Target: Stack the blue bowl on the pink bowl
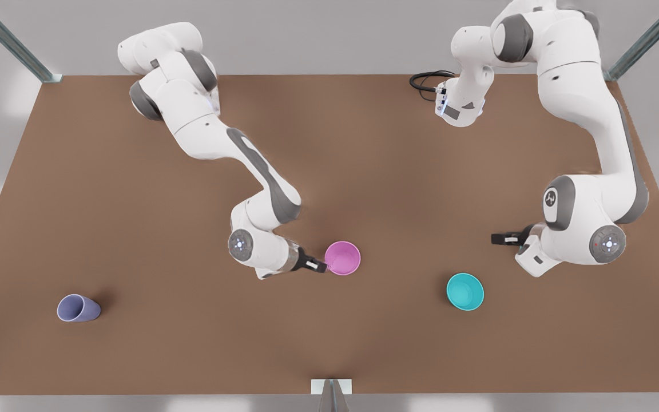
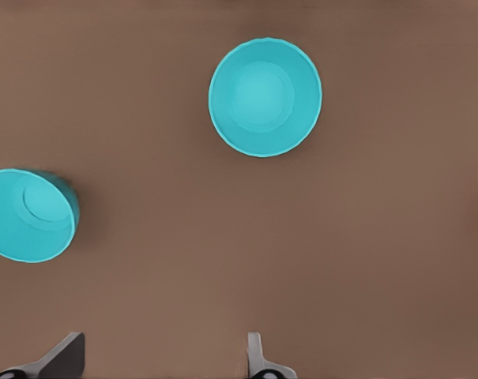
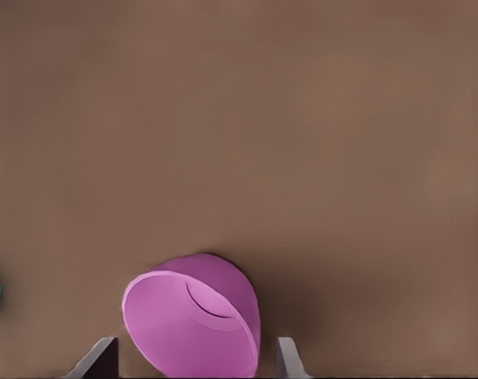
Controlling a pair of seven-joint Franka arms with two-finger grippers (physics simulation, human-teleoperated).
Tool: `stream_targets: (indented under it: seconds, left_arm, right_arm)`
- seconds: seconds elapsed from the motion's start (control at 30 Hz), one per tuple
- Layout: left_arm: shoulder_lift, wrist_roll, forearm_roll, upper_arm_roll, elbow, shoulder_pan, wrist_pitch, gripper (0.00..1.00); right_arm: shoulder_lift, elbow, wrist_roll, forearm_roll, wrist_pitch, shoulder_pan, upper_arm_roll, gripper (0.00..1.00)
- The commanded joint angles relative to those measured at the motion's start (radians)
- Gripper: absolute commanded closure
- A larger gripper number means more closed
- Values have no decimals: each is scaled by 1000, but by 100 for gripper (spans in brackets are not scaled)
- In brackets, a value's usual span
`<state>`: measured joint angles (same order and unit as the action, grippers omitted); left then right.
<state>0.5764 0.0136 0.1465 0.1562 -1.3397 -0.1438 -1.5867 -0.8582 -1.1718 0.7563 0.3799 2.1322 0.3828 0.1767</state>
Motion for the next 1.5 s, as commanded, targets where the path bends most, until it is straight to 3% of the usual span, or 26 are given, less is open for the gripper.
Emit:
stream_targets:
  seconds: [0.0, 0.13, 0.2, 0.3, 0.33, 0.4, 0.5, 0.63, 0.67, 0.7, 0.77, 0.8, 0.83, 0.87, 0.9, 1.03, 1.1, 1.17, 1.33, 1.47]
  left_arm:
    - [123, -12, 102, -4, 89, 30, -246, 0]
    - [232, -156, 143, -17, 79, 78, -430, 0]
    - [229, -153, 215, -17, 34, 76, -467, 0]
    - [237, -132, 261, -17, 27, 85, -478, 0]
    - [253, -132, 268, -17, 27, 85, -489, 0]
    - [276, -132, 272, -20, 27, 84, -489, 0]
    - [292, -132, 269, -32, 21, 67, -489, 0]
    - [306, -132, 269, -32, 14, 61, -501, 0]
    - [310, -130, 269, -32, 14, 62, -507, 37]
    - [313, -132, 268, -32, 13, 62, -507, 48]
    - [315, -133, 269, -32, 13, 62, -507, 49]
    - [318, -139, 269, -32, 13, 62, -504, 60]
    - [319, -136, 268, -32, 13, 62, -498, 63]
    - [318, -133, 269, -33, 13, 62, -493, 74]
    - [316, -130, 269, -34, 13, 61, -490, 79]
    - [289, -54, 257, -35, 14, 43, -443, 79]
    - [286, 66, 263, -52, 70, 29, -303, 79]
    - [275, 239, 262, -133, 132, 27, -220, 79]
    - [272, 548, 245, -167, 198, -209, -234, 79]
    - [284, 661, 220, -179, 195, -252, -314, 79]
  right_arm:
    - [77, -16, 112, -139, -449, -91, 0, 0]
    - [215, 17, -601, -391, -905, -504, -2, 0]
    - [237, 190, -772, -556, -1058, -524, 4, 0]
    - [430, 195, -776, -556, -1172, -512, 10, 0]
    - [493, 192, -779, -561, -1204, -430, -60, 0]
    - [625, 58, -813, -544, -1129, -426, -86, 0]
    - [691, -54, -812, -536, -1039, -426, -86, 0]
    - [708, -74, -812, -536, -1031, -429, -86, 0]
    - [708, -74, -812, -536, -1032, -429, -86, 0]
    - [708, -74, -812, -536, -1032, -429, -86, 0]
    - [708, -74, -812, -536, -1034, -429, -88, 0]
    - [708, -74, -813, -536, -1034, -429, -89, 0]
    - [708, -74, -813, -536, -1034, -430, -89, 0]
    - [706, -74, -813, -536, -1037, -430, -91, 0]
    - [706, -74, -812, -536, -1037, -430, -91, 0]
    - [703, -74, -812, -536, -1040, -430, -94, 0]
    - [703, -74, -813, -536, -1042, -433, -94, 0]
    - [703, -74, -813, -536, -1042, -433, -95, 0]
    - [703, -75, -813, -536, -1043, -433, -103, 0]
    - [703, -75, -813, -536, -1042, -433, -105, 0]
